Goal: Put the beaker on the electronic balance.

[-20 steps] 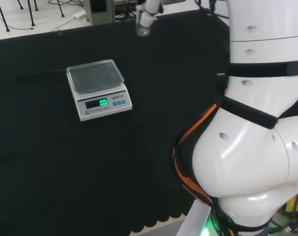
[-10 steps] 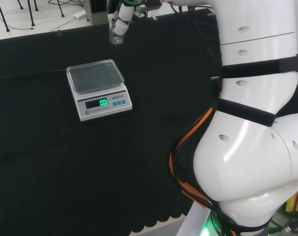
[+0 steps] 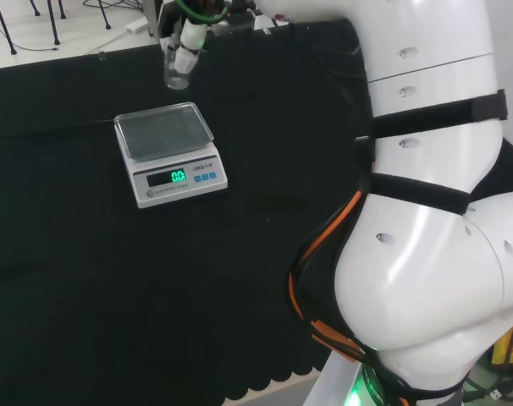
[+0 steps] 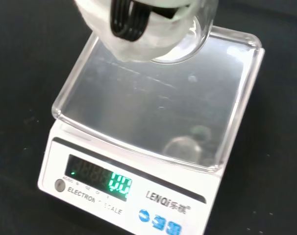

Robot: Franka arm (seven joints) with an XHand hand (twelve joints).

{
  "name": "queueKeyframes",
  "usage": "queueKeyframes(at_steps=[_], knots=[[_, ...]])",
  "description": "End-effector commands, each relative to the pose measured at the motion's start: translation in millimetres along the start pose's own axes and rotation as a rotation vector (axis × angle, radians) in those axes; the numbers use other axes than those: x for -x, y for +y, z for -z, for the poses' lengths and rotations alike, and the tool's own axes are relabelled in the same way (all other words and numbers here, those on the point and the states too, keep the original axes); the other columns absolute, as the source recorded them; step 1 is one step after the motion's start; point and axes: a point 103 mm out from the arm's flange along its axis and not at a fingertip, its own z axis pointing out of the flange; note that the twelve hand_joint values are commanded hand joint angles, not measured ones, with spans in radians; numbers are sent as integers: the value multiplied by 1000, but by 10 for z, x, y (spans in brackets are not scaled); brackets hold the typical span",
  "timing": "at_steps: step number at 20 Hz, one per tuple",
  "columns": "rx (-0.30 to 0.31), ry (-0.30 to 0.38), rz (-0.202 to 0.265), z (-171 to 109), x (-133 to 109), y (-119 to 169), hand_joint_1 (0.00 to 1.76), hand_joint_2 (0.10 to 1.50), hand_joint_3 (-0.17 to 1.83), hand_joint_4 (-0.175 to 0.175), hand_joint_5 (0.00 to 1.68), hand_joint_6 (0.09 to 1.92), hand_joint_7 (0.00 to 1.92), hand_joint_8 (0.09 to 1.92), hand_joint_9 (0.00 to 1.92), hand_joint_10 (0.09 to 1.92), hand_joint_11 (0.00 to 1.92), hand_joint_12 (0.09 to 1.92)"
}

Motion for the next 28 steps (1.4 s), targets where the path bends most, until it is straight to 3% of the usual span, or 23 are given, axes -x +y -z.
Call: queueKeyframes(at_steps=[1, 7, 15, 21, 23, 28], knots=[[-19, -18, 55, -112, -256, 222, 1237, 1165, 7, -175, 863, 1194, 887, 1200, 1087, 1069, 1105, 1002], [-47, -23, 81, -237, -386, 380, 1238, 1163, 6, -175, 866, 1189, 890, 1196, 1091, 1066, 1108, 1001], [-79, 19, 76, -468, -349, 527, 1239, 1161, 5, -175, 870, 1182, 895, 1188, 1095, 1062, 1111, 1000], [-43, 52, 49, -655, -317, 576, 1240, 1160, 4, -175, 874, 1176, 899, 1182, 1097, 1059, 1111, 999], [-59, 61, 46, -720, -316, 602, 1240, 1159, 4, -175, 875, 1175, 900, 1180, 1097, 1058, 1112, 998], [-30, 24, 26, -780, -297, 664, 1241, 1158, 3, -175, 877, 1171, 902, 1177, 1096, 1056, 1110, 998]])
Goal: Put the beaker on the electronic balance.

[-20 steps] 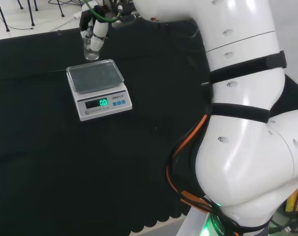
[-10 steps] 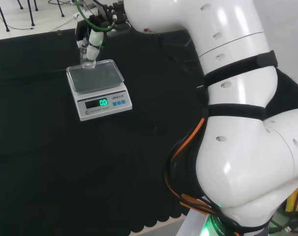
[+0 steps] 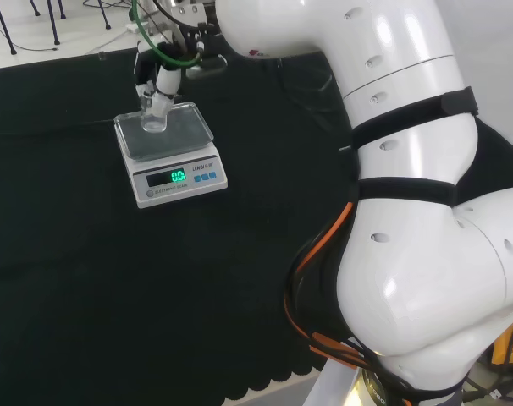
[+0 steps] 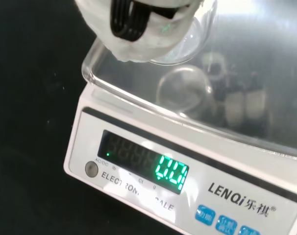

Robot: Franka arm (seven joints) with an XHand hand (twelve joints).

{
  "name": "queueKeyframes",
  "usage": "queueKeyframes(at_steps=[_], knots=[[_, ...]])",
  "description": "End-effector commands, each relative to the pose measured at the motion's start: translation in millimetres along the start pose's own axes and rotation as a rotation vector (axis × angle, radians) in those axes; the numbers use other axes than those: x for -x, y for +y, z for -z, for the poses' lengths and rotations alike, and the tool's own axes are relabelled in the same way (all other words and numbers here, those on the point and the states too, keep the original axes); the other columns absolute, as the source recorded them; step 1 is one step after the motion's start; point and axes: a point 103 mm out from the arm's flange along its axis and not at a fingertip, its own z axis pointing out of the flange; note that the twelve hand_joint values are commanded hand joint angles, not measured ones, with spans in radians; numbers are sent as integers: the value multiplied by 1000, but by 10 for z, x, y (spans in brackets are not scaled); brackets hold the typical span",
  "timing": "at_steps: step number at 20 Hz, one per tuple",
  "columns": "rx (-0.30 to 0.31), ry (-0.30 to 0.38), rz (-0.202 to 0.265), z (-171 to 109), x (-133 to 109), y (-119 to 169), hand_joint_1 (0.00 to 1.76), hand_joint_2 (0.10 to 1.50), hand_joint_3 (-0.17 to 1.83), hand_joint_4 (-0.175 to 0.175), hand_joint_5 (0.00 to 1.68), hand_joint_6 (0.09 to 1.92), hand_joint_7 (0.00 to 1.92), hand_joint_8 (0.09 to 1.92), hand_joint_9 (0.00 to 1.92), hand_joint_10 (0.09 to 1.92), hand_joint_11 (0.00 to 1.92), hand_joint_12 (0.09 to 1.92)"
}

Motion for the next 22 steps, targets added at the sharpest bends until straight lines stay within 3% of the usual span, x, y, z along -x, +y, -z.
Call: queueKeyframes(at_steps=[1, 6, 22], knots=[[57, -25, -40, -81, 57, 109, 1241, 1158, 3, -175, 877, 1171, 903, 1177, 1095, 1056, 1109, 999], [77, -50, -60, -118, 85, 170, 1241, 1158, 3, -175, 879, 1169, 904, 1175, 1094, 1057, 1107, 1000], [33, -113, -88, -166, 197, 245, 1242, 1157, 2, -175, 881, 1165, 906, 1171, 1092, 1059, 1101, 1006]])
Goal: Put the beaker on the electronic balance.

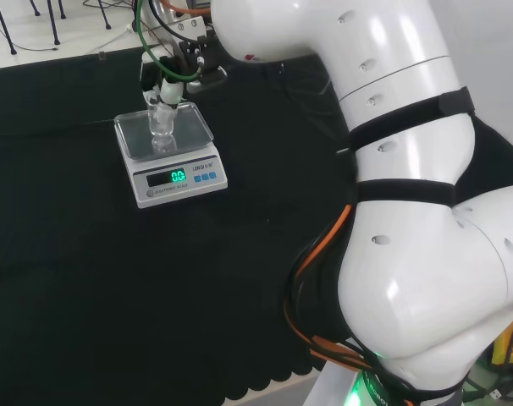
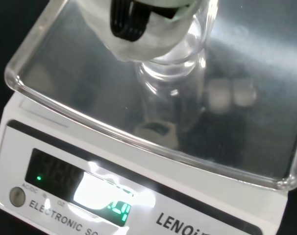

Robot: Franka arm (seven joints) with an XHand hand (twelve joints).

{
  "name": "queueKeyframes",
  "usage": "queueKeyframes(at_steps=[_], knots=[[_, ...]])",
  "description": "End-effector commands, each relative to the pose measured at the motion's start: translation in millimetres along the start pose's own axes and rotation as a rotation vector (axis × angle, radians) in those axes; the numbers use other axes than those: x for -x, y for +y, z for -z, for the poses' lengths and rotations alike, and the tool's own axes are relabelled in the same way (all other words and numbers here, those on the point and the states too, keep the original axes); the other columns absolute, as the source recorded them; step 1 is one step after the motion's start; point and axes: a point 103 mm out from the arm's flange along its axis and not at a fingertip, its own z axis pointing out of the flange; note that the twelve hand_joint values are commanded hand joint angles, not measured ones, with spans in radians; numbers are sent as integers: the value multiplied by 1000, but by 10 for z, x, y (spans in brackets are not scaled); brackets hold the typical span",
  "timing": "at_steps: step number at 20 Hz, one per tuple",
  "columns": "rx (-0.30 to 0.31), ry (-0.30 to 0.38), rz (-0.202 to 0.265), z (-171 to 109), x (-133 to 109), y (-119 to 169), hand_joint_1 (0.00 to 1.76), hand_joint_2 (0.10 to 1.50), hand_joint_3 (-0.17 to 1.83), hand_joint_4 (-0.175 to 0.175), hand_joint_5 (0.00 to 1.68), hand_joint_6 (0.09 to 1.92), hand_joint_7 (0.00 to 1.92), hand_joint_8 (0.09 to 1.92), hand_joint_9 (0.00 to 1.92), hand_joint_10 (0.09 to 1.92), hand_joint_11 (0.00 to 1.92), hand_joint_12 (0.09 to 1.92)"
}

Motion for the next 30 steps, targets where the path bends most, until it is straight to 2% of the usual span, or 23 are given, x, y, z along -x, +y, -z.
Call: queueKeyframes(at_steps=[1, 10, 16, 19, 22, 23, 25, 26, 28, 30], knots=[[-24, -22, -2, -38, 11, 5, 1242, 1157, 2, -175, 881, 1165, 906, 1171, 1092, 1059, 1101, 1006], [-65, -6, 6, -98, 28, 38, 1242, 1157, 2, -175, 881, 1165, 907, 1171, 1091, 1061, 1099, 1009], [-69, 12, 2, -112, 58, 46, 1242, 1157, 2, -175, 881, 1165, 906, 1171, 1090, 1062, 1097, 1010], [-70, 25, 6, -91, 64, 20, 1231, 1176, 8, -175, 840, 1221, 865, 1229, 1032, 1070, 1066, 1028], [-86, 39, 18, -66, 64, -14, 1148, 1171, 4, -175, 863, 1195, 795, 1128, 977, 1032, 1051, 1059], [-90, 42, 22, -59, 64, -25, 1127, 1172, 5, -156, 858, 1202, 748, 1078, 954, 989, 1017, 1097], [-98, 54, 32, -41, 61, -44, 1093, 1134, -112, -103, 690, 1112, 627, 964, 869, 889, 886, 1189], [-100, 54, 36, -33, 56, -53, 1068, 1101, -143, -88, 605, 1060, 567, 932, 813, 867, 828, 1227], [-96, 54, 45, -15, 41, -72, 997, 1022, -169, -70, 386, 880, 441, 900, 674, 859, 729, 1286], [-105, 46, 55, 4, 18, -97, 939, 969, -174, -56, 259, 688, 336, 885, 563, 873, 664, 1322]])
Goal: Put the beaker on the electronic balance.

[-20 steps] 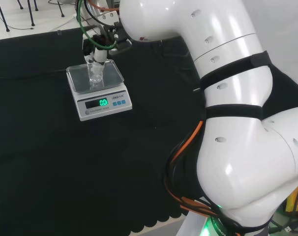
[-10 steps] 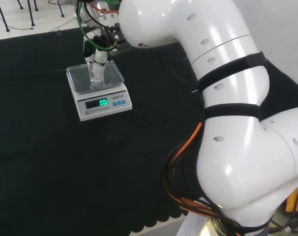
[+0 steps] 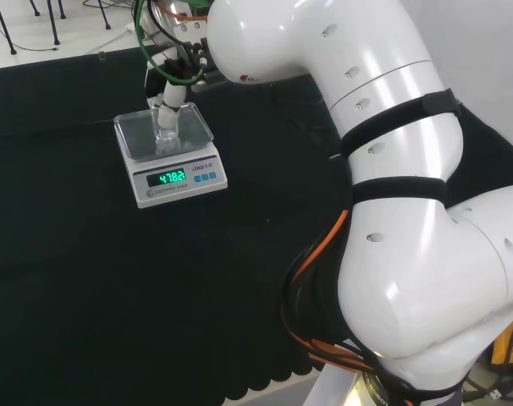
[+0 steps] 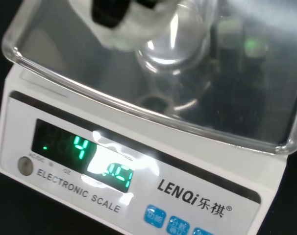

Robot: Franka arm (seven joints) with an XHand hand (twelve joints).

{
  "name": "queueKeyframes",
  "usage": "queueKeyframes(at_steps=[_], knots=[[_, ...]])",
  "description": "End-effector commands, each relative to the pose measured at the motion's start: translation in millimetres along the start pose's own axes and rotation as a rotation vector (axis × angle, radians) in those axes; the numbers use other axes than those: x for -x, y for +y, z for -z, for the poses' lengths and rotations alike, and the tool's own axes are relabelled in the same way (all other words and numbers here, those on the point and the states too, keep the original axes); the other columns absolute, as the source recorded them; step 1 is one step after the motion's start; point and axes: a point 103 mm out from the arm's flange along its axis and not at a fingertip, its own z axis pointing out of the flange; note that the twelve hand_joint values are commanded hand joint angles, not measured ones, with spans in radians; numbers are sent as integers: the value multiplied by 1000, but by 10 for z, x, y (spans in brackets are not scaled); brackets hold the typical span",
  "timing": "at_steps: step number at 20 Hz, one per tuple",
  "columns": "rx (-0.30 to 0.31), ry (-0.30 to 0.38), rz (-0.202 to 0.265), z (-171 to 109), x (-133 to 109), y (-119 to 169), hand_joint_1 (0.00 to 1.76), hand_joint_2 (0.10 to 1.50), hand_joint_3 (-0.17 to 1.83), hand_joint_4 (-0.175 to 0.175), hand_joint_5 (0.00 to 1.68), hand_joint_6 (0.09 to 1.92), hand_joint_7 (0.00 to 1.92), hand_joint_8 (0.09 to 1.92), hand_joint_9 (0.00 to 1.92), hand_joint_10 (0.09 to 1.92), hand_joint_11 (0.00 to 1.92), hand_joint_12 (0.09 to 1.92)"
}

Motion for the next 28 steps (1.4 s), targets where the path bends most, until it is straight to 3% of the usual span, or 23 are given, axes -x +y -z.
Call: queueKeyframes(at_steps=[1, 5, 7, 9, 10, 12, 14, 16, 17, 18, 19, 21, 23, 25, 26, 27, 28], knots=[[-21, 2, 36, 51, -60, -88, 918, 952, -175, -46, 214, 594, 289, 876, 514, 882, 638, 1336], [-75, -37, 50, 53, -97, -150, 843, 877, -175, 21, 81, 224, 95, 810, 275, 928, 524, 1393], [-91, -45, 52, 37, -106, -177, 822, 852, -175, 36, 62, 126, 34, 785, 192, 942, 466, 1412], [-84, -54, 56, 44, -120, -236, 803, 835, -175, 54, 23, 87, 8, 631, 81, 948, 352, 1444], [-71, -57, 62, 64, -129, -282, 793, 822, -169, 66, 11, 87, 3, 469, 42, 873, 259, 1462], [-42, -79, 64, 127, -151, -386, 779, 798, -158, 96, 2, 87, 0, 144, 9, 454, 79, 1439], [4, -118, 59, 239, -185, -543, 770, 781, -144, 116, 0, 87, 0, 87, 1, 128, 18, 1300], [97, -148, 57, 423, -211, -780, 755, 784, -122, 113, 0, 87, 0, 87, 0, 87, 3, 1149], [164, -153, 51, 549, -209, -935, 745, 800, -109, 100, 0, 87, 24, 87, 34, 96, 1, 1095], [228, -158, 39, 683, -194, -1105, 741, 822, -100, 85, 1, 87, 68, 97, 65, 281, 0, 1114], [298, -163, 23, 821, -170, -1289, 743, 844, -96, 65, 51, 87, 119, 204, 102, 503, 0, 1181], [409, -163, -10, 1052, -93, -1630, 765, 903, -97, 10, 342, 113, 364, 541, 343, 775, 20, 1389], [491, -153, -60, 1233, 20, -1958, 791, 971, -130, -36, 600, 403, 704, 716, 678, 816, 214, 1438], [555, -137, -122, 1338, 164, -2272, 824, 1058, -163, -88, 794, 682, 991, 771, 976, 818, 509, 1369], [580, -133, -159, 1351, 239, -2417, 897, 1105, -152, -4, 880, 823, 1126, 778, 1118, 813, 681, 1316], [604, -134, -205, 1338, 314, -2557, 958, 1144, -159, 56, 934, 917, 1235, 768, 1233, 796, 828, 1260], [626, -130, -244, 1299, 389, -2679, 1002, 1166, -166, 76, 967, 967, 1323, 756, 1322, 782, 953, 1203]])
